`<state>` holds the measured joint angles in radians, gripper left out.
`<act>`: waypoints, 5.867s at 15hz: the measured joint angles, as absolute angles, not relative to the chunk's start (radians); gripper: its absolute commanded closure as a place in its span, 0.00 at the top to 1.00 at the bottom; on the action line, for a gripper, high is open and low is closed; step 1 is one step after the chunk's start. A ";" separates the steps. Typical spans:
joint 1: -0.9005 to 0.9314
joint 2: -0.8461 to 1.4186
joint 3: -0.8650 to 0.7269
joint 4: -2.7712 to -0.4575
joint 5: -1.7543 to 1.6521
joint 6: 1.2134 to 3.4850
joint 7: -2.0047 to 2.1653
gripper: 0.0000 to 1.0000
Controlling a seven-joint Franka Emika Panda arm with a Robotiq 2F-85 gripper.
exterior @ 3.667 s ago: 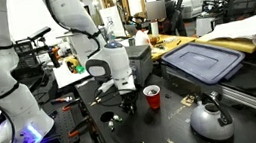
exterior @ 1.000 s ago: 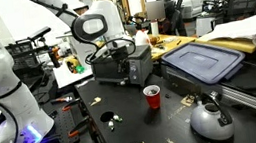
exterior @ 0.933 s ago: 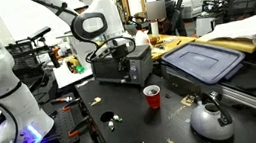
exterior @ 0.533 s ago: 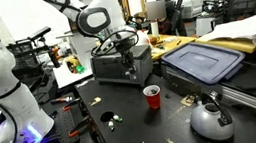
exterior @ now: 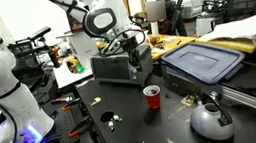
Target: Put one piece of candy in the red cup.
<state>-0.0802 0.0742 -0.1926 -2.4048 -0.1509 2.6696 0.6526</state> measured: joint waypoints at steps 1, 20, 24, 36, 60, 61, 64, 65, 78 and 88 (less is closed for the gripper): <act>-0.083 0.075 -0.195 -2.401 -0.151 2.671 0.654 0.00; -0.047 0.248 -0.390 -2.278 -0.473 2.866 1.050 0.00; -0.002 0.258 -0.436 -2.276 -0.475 2.847 1.050 0.00; 0.034 0.258 -0.447 -2.277 -0.514 2.750 1.068 0.00; 0.021 0.179 -0.369 -2.376 -0.535 2.715 1.019 1.00; 0.019 0.166 -0.362 -2.388 -0.535 2.711 1.001 1.00; 0.006 0.114 -0.332 -2.424 -0.535 2.670 0.940 1.00; -0.001 0.094 -0.320 -2.435 -0.535 2.651 0.919 1.00; -0.100 -0.115 -0.169 -2.499 -0.435 2.444 0.618 1.00; -0.112 -0.227 -0.117 -2.499 -0.293 2.237 0.481 1.00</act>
